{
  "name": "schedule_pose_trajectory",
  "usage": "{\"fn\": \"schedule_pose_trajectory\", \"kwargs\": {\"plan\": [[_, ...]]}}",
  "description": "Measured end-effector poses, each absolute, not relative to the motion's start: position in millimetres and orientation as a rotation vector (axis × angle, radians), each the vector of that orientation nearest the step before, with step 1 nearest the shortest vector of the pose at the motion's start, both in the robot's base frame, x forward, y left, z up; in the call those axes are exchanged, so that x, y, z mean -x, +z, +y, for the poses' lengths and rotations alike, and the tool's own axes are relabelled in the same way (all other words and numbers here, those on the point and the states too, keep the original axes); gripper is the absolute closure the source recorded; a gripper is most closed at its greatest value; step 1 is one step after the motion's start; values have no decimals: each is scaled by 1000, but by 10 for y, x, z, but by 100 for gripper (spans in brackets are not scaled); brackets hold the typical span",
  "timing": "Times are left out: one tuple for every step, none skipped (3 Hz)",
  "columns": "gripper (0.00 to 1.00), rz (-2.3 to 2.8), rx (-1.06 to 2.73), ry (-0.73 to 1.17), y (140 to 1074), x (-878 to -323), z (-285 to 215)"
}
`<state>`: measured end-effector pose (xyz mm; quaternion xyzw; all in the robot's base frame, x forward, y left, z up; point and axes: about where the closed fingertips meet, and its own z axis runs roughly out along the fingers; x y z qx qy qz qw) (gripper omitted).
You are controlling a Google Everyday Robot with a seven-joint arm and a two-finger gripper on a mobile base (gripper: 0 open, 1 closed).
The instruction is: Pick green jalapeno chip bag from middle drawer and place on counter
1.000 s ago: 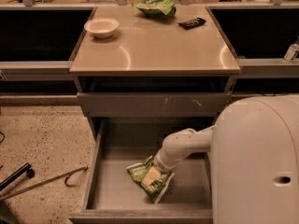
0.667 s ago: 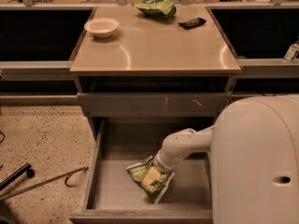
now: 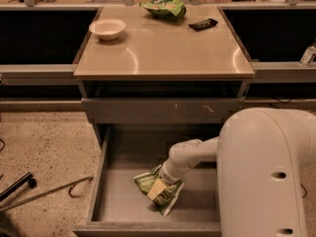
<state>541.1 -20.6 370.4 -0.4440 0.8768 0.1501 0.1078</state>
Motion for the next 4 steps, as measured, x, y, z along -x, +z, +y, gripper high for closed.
{"fn": "schedule_pose_trajectory", "kwargs": {"plan": [[0, 2562, 1375, 511, 3470, -5465, -9], [18, 2559, 1377, 511, 3451, -5490, -5], [43, 2559, 1377, 511, 3455, -5490, -5], [66, 2559, 1377, 511, 3535, -5490, -5]]}}
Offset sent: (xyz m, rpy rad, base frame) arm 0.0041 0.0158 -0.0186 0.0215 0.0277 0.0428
